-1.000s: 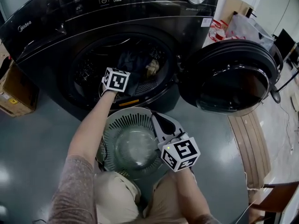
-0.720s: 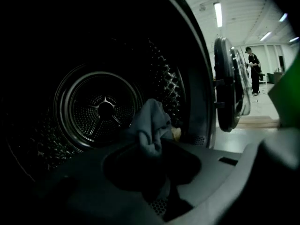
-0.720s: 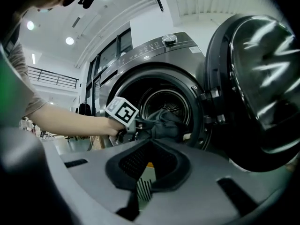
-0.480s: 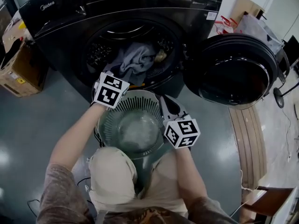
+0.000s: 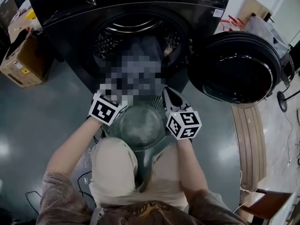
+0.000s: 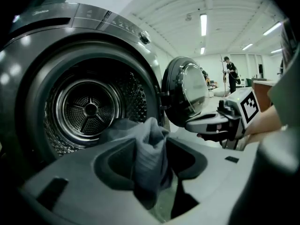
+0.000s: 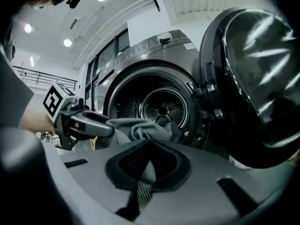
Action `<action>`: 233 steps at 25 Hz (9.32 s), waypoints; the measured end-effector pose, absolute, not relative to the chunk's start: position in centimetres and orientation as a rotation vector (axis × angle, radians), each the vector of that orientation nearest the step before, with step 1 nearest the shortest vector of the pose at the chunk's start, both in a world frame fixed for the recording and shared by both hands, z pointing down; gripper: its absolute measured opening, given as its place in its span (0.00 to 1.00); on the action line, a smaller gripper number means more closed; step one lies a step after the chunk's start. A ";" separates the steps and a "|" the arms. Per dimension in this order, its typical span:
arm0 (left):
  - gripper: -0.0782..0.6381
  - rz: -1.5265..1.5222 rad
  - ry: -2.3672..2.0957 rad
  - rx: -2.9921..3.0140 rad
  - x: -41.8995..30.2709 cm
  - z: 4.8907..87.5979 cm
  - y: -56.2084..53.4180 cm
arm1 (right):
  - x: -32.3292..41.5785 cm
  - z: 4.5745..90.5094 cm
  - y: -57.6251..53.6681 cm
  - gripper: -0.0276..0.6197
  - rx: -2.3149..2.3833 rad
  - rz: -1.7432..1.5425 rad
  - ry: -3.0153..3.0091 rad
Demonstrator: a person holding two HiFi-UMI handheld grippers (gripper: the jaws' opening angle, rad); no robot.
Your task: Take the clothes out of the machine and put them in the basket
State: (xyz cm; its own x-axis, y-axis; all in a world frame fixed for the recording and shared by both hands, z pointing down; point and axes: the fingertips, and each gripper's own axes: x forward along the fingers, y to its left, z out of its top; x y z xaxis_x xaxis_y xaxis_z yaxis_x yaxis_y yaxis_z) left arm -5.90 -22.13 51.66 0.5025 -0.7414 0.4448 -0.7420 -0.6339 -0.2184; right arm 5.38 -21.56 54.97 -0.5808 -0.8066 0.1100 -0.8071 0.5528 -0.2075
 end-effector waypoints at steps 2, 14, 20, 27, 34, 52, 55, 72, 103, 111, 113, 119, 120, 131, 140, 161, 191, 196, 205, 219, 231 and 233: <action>0.45 0.782 -1.365 2.735 -6.0 51.2 -22.3 | 5.5 55.1 -21.6 0.04 1.439 0.365 -2.762; 0.61 0.850 -1.439 2.671 -6.0 55.6 -31.8 | 6.1 54.0 -20.8 0.04 1.455 0.332 -2.767; 0.65 0.919 -1.451 2.618 -5.7 58.0 -38.7 | 6.3 53.0 -20.0 0.04 1.463 0.291 -2.766; 0.67 0.945 -1.494 2.453 -7.1 61.4 -43.8 | 6.3 52.7 -20.0 0.04 1.473 0.268 -2.757; 0.32 1.021 -1.488 2.468 -7.1 62.6 -44.0 | 6.9 53.0 -20.4 0.04 1.498 0.281 -2.741; 0.16 0.893 -1.121 2.663 -4.7 56.3 -27.3 | 8.1 55.7 -22.3 0.04 1.561 0.353 -2.685; 0.16 0.929 -1.045 2.677 -4.2 56.5 -23.6 | 7.6 56.0 -22.5 0.04 1.545 0.349 -2.689; 0.59 0.785 -1.260 2.756 -5.1 54.3 -24.8 | 6.4 55.3 -21.6 0.04 1.482 0.309 -2.718; 0.30 0.981 -1.060 2.661 -5.3 58.4 -23.4 | 7.5 54.9 -22.1 0.04 1.553 0.295 -2.704; 0.31 0.937 -0.848 2.624 -3.2 59.7 -16.4 | 7.4 55.2 -22.4 0.04 1.561 0.295 -2.701; 0.33 0.917 -0.837 2.609 -3.2 60.2 -16.0 | 7.7 55.1 -22.3 0.04 1.572 0.298 -2.701; 0.49 0.813 -0.993 2.648 -4.2 58.0 -19.1 | 8.1 54.9 -22.1 0.04 1.578 0.303 -2.695; 0.50 0.806 -1.025 2.656 -4.4 57.7 -20.2 | 8.1 55.0 -22.1 0.04 1.578 0.305 -2.694; 0.53 0.847 -1.389 2.553 -8.2 60.6 -36.8 | 7.6 54.3 -21.2 0.04 1.544 0.278 -2.693; 0.53 1.041 -1.373 2.597 -8.5 62.5 -45.2 | 5.9 54.4 -20.8 0.04 1.490 0.266 -2.686; 0.15 1.293 -1.086 2.678 -4.9 63.6 -44.7 | 6.2 55.4 -22.2 0.04 1.517 0.319 -2.682; 0.15 1.158 -0.672 2.730 -2.5 56.4 -15.9 | 7.7 56.2 -21.9 0.04 1.544 0.345 -2.718; 0.15 1.154 -0.660 2.747 -2.2 56.5 -14.6 | 7.6 56.0 -21.8 0.04 1.556 0.357 -2.728; 0.46 1.076 -1.066 2.759 -5.5 55.5 -22.0 | 7.7 55.2 -21.2 0.04 1.556 0.340 -2.728; 0.75 1.108 -1.127 2.549 -7.3 62.9 -34.9 | 8.3 54.3 -20.4 0.04 1.584 0.305 -2.700; 0.24 0.992 -0.865 2.578 -5.3 62.4 -29.1 | 8.4 55.3 -21.2 0.04 1.597 0.288 -2.684; 0.23 1.040 -0.808 2.595 -4.8 62.2 -26.7 | 8.7 55.7 -21.3 0.04 1.600 0.297 -2.675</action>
